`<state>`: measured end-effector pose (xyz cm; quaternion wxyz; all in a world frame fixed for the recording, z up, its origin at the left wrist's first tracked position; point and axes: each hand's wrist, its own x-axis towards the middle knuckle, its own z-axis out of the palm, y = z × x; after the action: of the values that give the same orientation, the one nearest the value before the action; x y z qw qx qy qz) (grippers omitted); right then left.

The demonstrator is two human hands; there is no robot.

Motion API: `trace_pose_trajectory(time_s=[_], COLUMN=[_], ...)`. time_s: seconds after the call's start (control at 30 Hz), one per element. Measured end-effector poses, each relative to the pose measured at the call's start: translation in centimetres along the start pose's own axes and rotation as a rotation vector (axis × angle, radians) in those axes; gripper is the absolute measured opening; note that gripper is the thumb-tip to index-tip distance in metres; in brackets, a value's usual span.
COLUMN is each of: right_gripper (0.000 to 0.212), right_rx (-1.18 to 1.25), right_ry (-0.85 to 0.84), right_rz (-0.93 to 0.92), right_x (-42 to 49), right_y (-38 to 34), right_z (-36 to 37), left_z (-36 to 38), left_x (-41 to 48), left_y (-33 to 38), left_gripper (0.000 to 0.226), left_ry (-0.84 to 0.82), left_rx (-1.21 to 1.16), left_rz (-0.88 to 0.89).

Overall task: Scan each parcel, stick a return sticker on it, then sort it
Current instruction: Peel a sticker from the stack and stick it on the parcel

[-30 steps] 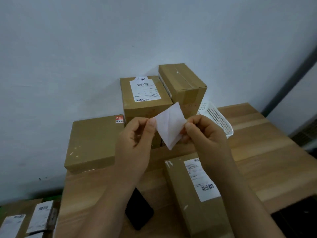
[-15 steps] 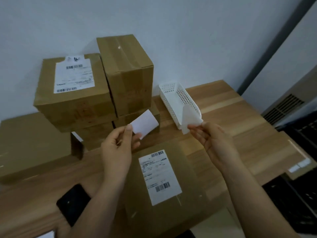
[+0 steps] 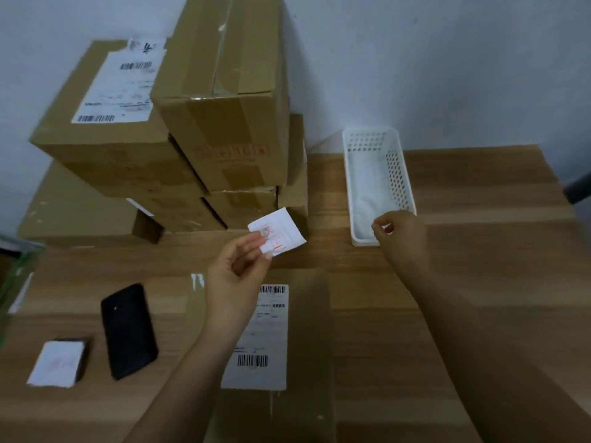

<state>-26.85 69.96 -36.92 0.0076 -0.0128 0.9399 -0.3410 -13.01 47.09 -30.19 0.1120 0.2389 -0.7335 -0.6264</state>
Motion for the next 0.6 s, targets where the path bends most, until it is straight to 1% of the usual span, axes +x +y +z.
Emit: trace_pose_trajectory(time_s=[0.07, 0.1, 0.2, 0.23, 0.27, 0.3, 0.33, 0.37, 0.43, 0.47, 0.5, 0.6], right_gripper=[0.004, 0.009, 0.021, 0.021, 0.019, 0.015, 0.01, 0.011, 0.027, 0.03, 0.027, 0.009], right_rx=[-0.028, -0.015, 0.097, 0.149, 0.211, 0.273, 0.31, 0.326, 0.295, 0.26, 0.225, 0.204], right_ry=[-0.053, -0.052, 0.028, 0.041, 0.01, -0.067, -0.181, -0.294, -0.466, -0.509, -0.528, -0.551], right_rz=[0.017, 0.028, 0.037, 0.017, -0.002, -0.021, -0.046, -0.089, -0.214, -0.273, -0.311, -0.296], right_x=[0.9, 1.1, 0.8, 0.4, 0.0, -0.5, -1.0, -1.6, -2.3, -2.6, -2.8, -3.7], right_y=[0.5, 0.6, -0.8, -1.9, -3.3, -4.9, -6.5, -7.9, -10.1, -10.8, -11.4, -12.0], right_z=[0.3, 0.3, -0.2, -0.5, -0.6, -0.7, -0.7, -0.6, -0.4, -0.3, -0.2, 0.0], left_z=[0.1, 0.1, 0.0, 0.0, -0.1, -0.2, -0.3, -0.5, -1.1, -1.4, -1.8, -3.2], left_x=[-0.1, -0.2, -0.4, -0.4, -0.5, -0.6, -0.7, -0.8, -1.1, -1.3, -1.4, -1.7], left_y=[-0.4, -0.6, -1.0, -1.0, -0.9, -0.8, -0.6, -0.5, -0.2, -0.1, -0.1, -0.4], left_gripper=[0.033, 0.034, 0.034, 0.034, 0.033, 0.033, 0.032, 0.032, 0.033, 0.033, 0.033, 0.033], left_ry=[0.007, 0.006, -0.017, -0.032, -0.051, -0.076, -0.104, -0.137, -0.205, -0.23, -0.243, -0.245], left_rx=[0.049, 0.063, 0.088, 0.098, 0.109, 0.126, 0.146, 0.166, 0.217, 0.252, 0.285, 0.32], left_rz=[-0.003, -0.002, 0.011, 0.016, 0.022, 0.033, 0.05, 0.073, 0.129, 0.152, 0.169, 0.2])
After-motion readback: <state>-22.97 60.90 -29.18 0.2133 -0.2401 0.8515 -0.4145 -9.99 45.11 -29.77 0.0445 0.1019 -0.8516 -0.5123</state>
